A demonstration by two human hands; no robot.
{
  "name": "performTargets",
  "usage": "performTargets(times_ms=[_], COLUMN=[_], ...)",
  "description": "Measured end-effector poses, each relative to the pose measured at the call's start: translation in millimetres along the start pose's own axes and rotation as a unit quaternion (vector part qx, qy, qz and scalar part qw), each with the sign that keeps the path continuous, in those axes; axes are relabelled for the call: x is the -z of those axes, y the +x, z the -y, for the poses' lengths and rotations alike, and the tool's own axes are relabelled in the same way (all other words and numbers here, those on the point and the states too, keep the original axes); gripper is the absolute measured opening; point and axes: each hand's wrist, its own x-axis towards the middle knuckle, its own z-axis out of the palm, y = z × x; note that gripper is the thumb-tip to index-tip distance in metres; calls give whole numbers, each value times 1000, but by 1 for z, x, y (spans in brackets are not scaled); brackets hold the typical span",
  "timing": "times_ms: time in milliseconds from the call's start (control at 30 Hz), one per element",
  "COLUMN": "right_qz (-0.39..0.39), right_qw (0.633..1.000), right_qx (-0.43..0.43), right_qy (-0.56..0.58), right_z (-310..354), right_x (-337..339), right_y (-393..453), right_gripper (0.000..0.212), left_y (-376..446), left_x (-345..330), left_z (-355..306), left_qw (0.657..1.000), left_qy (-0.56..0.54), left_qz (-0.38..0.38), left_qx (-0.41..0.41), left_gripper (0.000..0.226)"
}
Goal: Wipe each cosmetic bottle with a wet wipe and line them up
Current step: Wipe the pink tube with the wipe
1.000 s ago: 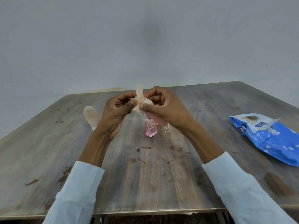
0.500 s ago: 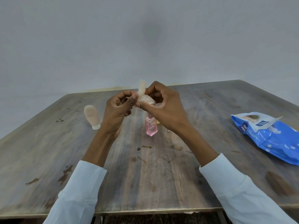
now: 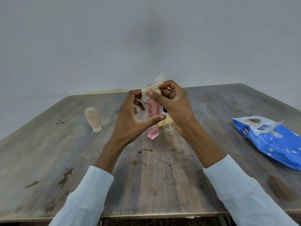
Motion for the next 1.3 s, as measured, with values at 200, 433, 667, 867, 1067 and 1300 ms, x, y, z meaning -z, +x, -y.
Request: performTargets(times_ms=[200, 433, 667, 867, 1067, 1300], right_qz=[-49, -60, -63, -58, -44, -21], right_qw=[991, 973, 971, 972, 971, 984], right_qx=[66, 107, 105, 109, 120, 113], right_qy=[-110, -196, -205, -200, -203, -136], right_z=[-5, -11, -12, -13, -11, -11], right_x=[0, -6, -5, -3, -1, 2], right_y=[3, 1, 3, 4, 6, 7], right_gripper=[39, 43, 35, 38, 34, 17], left_y=[2, 3, 4, 4, 5, 11], left_x=[1, 2, 4, 5, 10, 21], left_z=[-1, -4, -6, -7, -7, -1], left_qw=[998, 992, 992, 995, 998, 966], left_qy=[18, 52, 60, 42, -28, -239], left_qz=[-62, -107, -96, -81, -58, 16], left_qx=[-27, -39, -47, -34, 17, 97], left_gripper=[72, 48, 44, 43, 48, 40])
